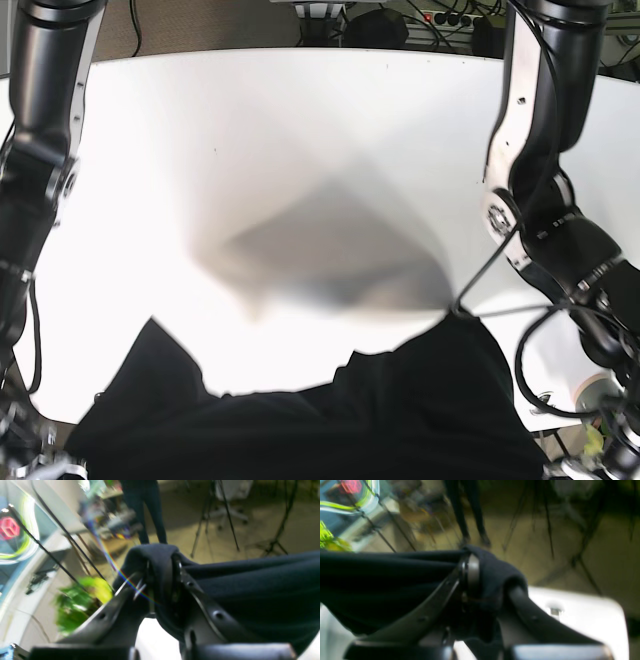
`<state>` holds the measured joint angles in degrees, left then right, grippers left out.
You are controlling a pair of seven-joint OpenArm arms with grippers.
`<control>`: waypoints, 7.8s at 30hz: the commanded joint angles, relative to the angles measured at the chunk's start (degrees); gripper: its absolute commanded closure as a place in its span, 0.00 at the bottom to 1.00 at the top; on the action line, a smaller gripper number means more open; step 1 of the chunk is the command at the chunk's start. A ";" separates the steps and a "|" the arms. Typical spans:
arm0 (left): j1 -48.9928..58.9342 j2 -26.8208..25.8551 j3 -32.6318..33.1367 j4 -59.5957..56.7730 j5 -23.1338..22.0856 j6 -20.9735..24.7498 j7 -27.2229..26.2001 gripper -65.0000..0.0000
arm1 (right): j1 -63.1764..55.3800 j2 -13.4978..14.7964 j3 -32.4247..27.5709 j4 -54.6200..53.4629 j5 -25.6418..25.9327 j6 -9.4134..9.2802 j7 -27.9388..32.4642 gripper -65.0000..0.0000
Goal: Fold the T-shirt properly
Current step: 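Lift the shirt edge with both grippers and lay it flat across the table, then release with the left gripper and grasp the shirt's other corner, then lift the shirt with both grippers and flap it flat onto the table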
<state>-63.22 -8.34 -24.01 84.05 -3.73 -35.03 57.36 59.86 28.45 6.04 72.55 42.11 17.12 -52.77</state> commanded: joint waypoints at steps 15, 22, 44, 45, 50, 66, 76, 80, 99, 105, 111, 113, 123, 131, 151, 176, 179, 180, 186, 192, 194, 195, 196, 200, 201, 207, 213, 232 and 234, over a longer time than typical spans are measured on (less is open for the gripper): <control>1.73 -4.45 2.43 10.50 -0.36 0.26 3.52 1.00 | -1.61 1.93 2.44 3.27 0.22 -0.20 -1.07 0.97; 21.33 -2.08 2.52 22.45 -0.36 0.08 3.52 1.00 | -21.22 -1.77 11.93 9.86 0.22 -0.20 -0.98 0.97; 65.55 6.18 -11.64 29.93 -0.36 -4.97 3.16 1.00 | -63.24 -8.62 26.88 19.01 7.52 -0.20 -0.81 0.97; 66.61 6.18 -12.17 30.02 -0.36 -4.97 3.16 1.00 | -64.29 -8.62 26.88 19.53 7.34 -0.20 -0.81 0.97; 71.00 6.10 -15.77 30.02 -0.45 -4.97 3.16 1.00 | -68.69 -8.71 26.79 22.79 7.52 -0.20 -0.81 0.97; 75.75 5.48 -25.88 30.02 -0.01 -4.97 3.16 0.97 | -75.55 -13.19 26.53 26.48 7.34 -0.20 -1.07 0.97; 78.47 2.93 -17.79 29.58 -0.01 -4.97 3.16 0.50 | -77.13 -15.48 26.44 29.64 7.34 -0.20 -1.16 0.97; 78.03 0.56 -17.44 30.02 -0.63 -4.97 3.16 0.48 | -77.57 -15.57 26.44 29.64 7.34 -0.20 -1.16 0.97; 56.58 -5.33 -16.30 17.53 -2.30 -4.97 4.57 0.42 | -77.13 -17.33 26.44 29.47 7.26 -0.20 -0.98 0.97; 45.59 -10.34 -7.68 1.62 -2.38 -1.85 -0.62 0.42 | -75.72 -17.24 26.44 29.20 7.26 -0.38 -0.90 0.97; 37.95 -12.01 -2.94 -13.85 -2.47 2.54 -11.25 0.42 | -75.02 -17.33 26.53 29.20 7.26 -0.47 -0.90 0.97; 34.61 -12.01 -2.94 -21.15 -2.38 3.77 -15.56 0.42 | -74.67 -17.24 26.53 29.12 7.17 -0.64 -0.90 0.97; 22.56 -13.95 -0.47 -52.53 -2.38 7.64 -34.37 0.42 | -73.61 -17.33 26.53 29.12 7.17 -0.64 -0.98 0.97; 19.66 -13.68 7.70 -66.07 -2.56 7.73 -43.08 0.42 | -73.61 -17.50 26.53 29.12 7.17 -0.64 -0.98 0.97; 22.65 -10.08 14.47 -66.60 -2.82 6.59 -39.83 0.43 | -73.61 -17.50 26.53 29.12 7.17 -0.47 -0.90 0.97; 28.63 -8.06 5.77 -37.41 -6.16 -1.33 -27.52 1.00 | -71.50 -16.89 26.70 30.17 7.17 -0.73 -1.07 0.97; 29.77 -7.88 5.77 -28.97 -6.16 -1.41 -22.95 1.00 | -71.24 -14.34 26.44 32.63 7.17 -0.73 -1.07 0.97; 29.77 -7.35 5.77 -25.90 -6.16 -1.41 -21.36 1.00 | -70.62 -13.81 26.44 33.34 7.17 -0.73 -1.07 0.97; 29.77 -6.65 5.68 -13.24 -6.16 -1.24 -14.68 1.00 | -65.79 -10.56 26.44 31.31 7.08 -0.73 -1.07 0.97; 28.98 -6.56 5.77 -4.53 -6.08 -1.15 -10.46 1.00 | -56.21 -5.72 25.47 23.84 7.17 -0.55 -1.16 0.97; 27.31 -6.39 5.77 -3.48 -5.81 -1.06 -10.29 1.00 | -52.25 -3.88 23.01 20.94 7.17 -0.55 -1.16 0.97; 26.17 -6.39 5.77 -3.22 -5.72 -0.97 -10.29 1.00 | -49.35 -2.47 21.17 18.83 7.17 -0.47 -1.16 0.97; 25.46 -6.39 5.77 -3.22 -5.72 -0.62 -10.29 1.00 | -47.68 -1.59 20.02 17.60 7.17 -0.38 -1.16 0.97; 20.54 -6.39 5.77 -3.30 -5.72 2.28 -10.29 1.00 | -37.39 1.93 13.60 9.95 7.17 -0.20 -0.72 0.97; 19.13 -6.39 5.77 -3.30 -5.72 2.81 -10.29 1.00 | -34.32 2.63 11.85 7.75 7.17 -0.20 -0.72 0.97; 9.81 -6.56 5.77 -5.41 -5.72 3.33 -10.20 1.00 | -16.21 4.83 3.32 -1.13 7.26 -0.20 -0.81 0.97; 2.43 -8.67 5.77 -5.50 -5.72 3.33 -9.32 1.00 | -4.60 5.97 -2.22 -2.09 7.52 -0.20 -1.25 0.97; 23.27 -9.99 -1.00 9.97 -6.34 2.81 -6.42 1.00 | -26.93 9.31 9.03 12.06 7.69 -0.11 -3.18 0.97; 27.31 -8.94 -2.06 10.76 -6.87 2.37 -6.51 1.00 | -32.38 7.29 12.02 13.73 7.69 -0.11 -3.18 0.97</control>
<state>-35.59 -17.12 -25.04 93.14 -11.29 -33.15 52.36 27.59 35.55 15.46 84.14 51.24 17.76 -57.52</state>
